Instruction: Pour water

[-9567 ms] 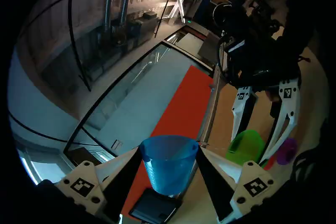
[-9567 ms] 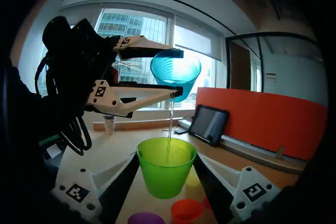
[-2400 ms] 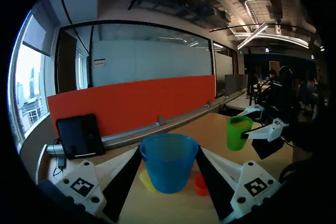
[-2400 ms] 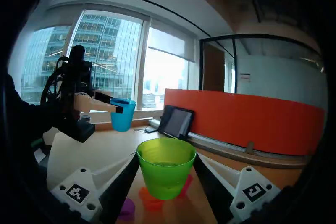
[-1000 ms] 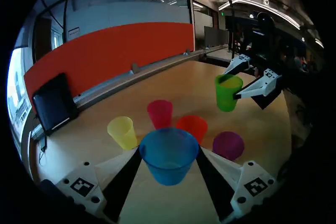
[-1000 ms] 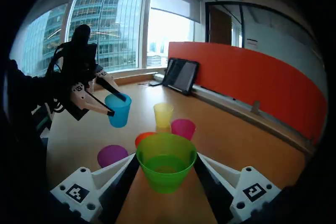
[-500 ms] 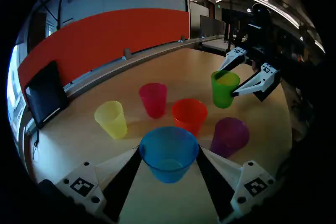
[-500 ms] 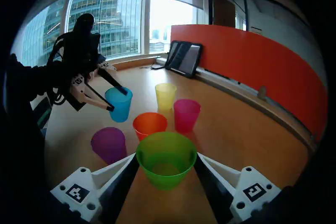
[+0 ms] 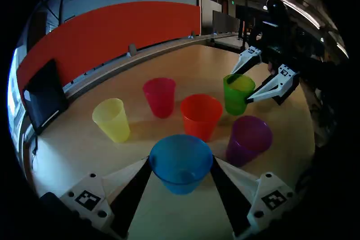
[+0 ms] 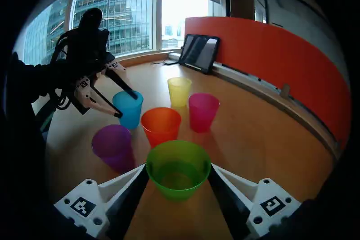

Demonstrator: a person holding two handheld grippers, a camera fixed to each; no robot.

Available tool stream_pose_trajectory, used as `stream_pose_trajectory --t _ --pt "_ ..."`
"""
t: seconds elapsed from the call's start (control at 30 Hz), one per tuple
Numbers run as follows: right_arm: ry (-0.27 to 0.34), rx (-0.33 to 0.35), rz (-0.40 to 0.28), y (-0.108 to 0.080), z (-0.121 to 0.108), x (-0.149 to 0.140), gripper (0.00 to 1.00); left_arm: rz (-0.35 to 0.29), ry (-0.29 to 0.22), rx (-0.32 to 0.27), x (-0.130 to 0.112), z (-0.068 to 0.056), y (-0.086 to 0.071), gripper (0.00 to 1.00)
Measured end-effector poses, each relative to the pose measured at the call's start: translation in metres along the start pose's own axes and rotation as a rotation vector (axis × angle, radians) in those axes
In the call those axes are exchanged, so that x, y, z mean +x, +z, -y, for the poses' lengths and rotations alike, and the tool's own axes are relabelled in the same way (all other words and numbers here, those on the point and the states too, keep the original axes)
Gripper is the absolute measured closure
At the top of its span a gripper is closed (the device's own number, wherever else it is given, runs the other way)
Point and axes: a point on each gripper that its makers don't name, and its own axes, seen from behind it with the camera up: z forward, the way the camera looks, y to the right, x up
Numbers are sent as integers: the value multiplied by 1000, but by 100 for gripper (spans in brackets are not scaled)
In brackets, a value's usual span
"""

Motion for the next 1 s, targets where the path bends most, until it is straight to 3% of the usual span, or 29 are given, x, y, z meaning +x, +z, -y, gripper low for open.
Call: stream_pose_trajectory --t 0.67,1.0 --pt "-2 -13 19 9 0 -13 9 -6 -35 -4 -5 -1 4 11" --pt "2 -12 19 8 3 -18 8 21 -39 1 -17 -2 8 11"
